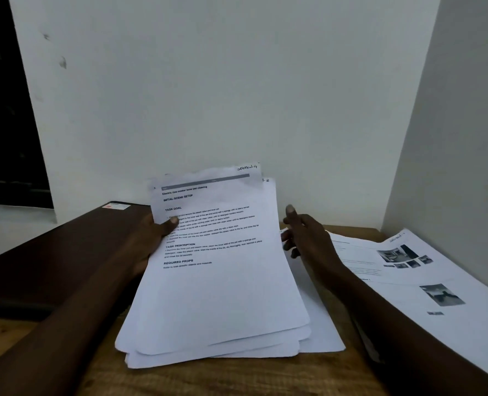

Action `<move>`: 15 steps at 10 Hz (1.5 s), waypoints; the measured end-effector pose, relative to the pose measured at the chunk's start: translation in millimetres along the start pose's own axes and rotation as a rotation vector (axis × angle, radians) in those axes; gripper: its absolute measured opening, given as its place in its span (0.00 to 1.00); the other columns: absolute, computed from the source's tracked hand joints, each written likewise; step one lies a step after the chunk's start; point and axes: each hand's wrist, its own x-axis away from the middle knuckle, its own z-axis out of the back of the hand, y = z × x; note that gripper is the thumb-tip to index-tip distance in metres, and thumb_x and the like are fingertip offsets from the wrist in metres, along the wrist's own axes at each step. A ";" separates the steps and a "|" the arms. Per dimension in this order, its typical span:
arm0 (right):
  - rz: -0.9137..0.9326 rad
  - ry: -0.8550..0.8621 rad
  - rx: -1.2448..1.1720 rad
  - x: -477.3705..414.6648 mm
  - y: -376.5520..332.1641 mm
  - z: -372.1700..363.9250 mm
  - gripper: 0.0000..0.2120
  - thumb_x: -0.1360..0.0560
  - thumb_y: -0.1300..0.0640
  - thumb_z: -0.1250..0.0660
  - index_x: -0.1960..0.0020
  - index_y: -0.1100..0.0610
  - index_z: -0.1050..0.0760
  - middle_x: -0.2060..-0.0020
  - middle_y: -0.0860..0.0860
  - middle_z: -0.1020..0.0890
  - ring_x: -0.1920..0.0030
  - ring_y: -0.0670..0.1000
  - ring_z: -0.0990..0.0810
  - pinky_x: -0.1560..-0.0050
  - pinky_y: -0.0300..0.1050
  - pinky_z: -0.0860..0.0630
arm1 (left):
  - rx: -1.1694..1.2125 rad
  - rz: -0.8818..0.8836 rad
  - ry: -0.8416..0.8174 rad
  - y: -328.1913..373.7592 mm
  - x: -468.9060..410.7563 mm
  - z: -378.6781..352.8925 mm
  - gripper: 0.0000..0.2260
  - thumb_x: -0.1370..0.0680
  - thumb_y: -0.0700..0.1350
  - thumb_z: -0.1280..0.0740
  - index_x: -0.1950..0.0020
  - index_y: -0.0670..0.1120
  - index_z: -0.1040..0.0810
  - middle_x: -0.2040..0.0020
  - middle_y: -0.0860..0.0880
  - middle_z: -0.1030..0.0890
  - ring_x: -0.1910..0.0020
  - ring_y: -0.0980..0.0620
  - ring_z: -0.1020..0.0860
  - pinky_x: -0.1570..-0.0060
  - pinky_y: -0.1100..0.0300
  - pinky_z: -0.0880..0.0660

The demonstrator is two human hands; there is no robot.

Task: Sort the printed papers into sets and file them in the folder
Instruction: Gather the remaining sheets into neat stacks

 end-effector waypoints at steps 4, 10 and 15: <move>0.047 0.123 0.086 -4.9 7.4 3.0 0.11 0.31 0.54 0.26 0.49 0.48 0.22 0.56 0.47 0.16 0.53 0.51 0.17 0.49 0.50 0.21 | 0.024 0.030 -0.152 -8.1 17.6 -24.1 0.16 0.18 0.41 0.40 0.32 0.38 0.27 0.38 0.39 0.20 0.43 0.40 0.19 0.51 0.50 0.18; -0.255 0.333 -0.001 -40.3 35.9 65.7 0.20 0.31 0.53 0.27 0.76 0.57 0.31 0.72 0.52 0.28 0.59 0.54 0.28 0.57 0.49 0.32 | 0.158 -0.038 0.133 15.2 5.2 19.9 0.10 0.16 0.42 0.44 0.38 0.45 0.27 0.62 0.54 0.14 0.67 0.59 0.17 0.55 0.62 0.19; -0.190 -0.057 0.573 0.8 10.9 15.2 0.14 0.26 0.58 0.32 0.67 0.55 0.32 0.65 0.51 0.27 0.59 0.51 0.28 0.70 0.37 0.38 | -0.241 -0.114 0.274 12.3 -0.8 22.6 0.17 0.16 0.44 0.44 0.30 0.37 0.32 0.62 0.55 0.17 0.73 0.66 0.22 0.58 0.64 0.26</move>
